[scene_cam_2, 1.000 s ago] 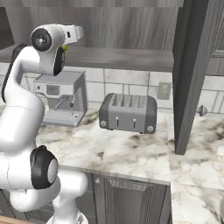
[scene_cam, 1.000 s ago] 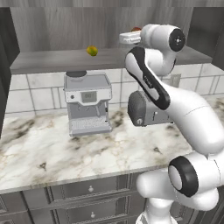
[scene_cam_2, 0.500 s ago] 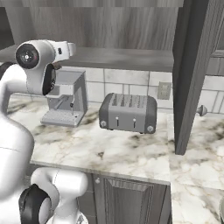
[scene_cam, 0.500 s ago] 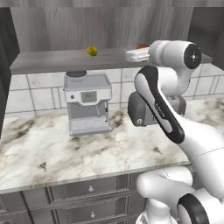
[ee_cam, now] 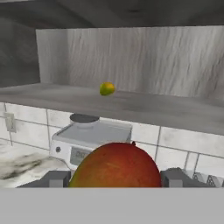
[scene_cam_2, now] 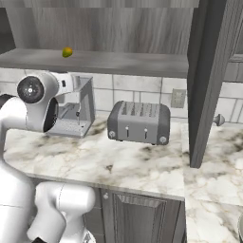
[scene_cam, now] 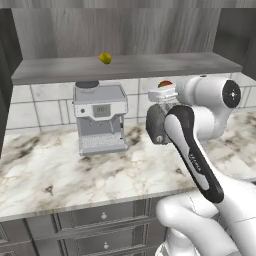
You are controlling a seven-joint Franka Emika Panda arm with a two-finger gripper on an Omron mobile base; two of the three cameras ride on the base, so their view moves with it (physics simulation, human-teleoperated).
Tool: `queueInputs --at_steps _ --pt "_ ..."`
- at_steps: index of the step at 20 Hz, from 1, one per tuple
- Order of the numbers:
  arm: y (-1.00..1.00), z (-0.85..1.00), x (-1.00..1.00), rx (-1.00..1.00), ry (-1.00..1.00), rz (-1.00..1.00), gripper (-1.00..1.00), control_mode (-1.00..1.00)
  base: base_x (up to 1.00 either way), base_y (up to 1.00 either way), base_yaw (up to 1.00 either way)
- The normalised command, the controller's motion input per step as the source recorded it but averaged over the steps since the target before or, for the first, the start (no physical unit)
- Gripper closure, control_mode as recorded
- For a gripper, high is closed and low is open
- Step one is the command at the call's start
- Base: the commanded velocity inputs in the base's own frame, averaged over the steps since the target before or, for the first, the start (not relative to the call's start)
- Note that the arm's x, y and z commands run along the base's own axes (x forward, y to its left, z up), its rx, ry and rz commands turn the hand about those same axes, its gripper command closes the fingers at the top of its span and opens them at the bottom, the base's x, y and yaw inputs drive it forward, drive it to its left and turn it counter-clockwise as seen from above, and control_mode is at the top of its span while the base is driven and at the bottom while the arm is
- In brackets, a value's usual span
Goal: Pick the mangos from the cabinet and place them in one bowl. Pick the peach from the sink and place it in the other bowl.
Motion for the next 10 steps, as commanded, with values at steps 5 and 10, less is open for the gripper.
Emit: queueInputs --at_steps 5,10 --pt "0.0 -0.83 -0.03 -0.01 0.17 0.06 1.0 -1.0 0.0 0.0 0.0" --pt "0.0 -0.78 0.0 -0.04 0.17 0.02 1.0 -1.0 0.0 0.0 0.0"
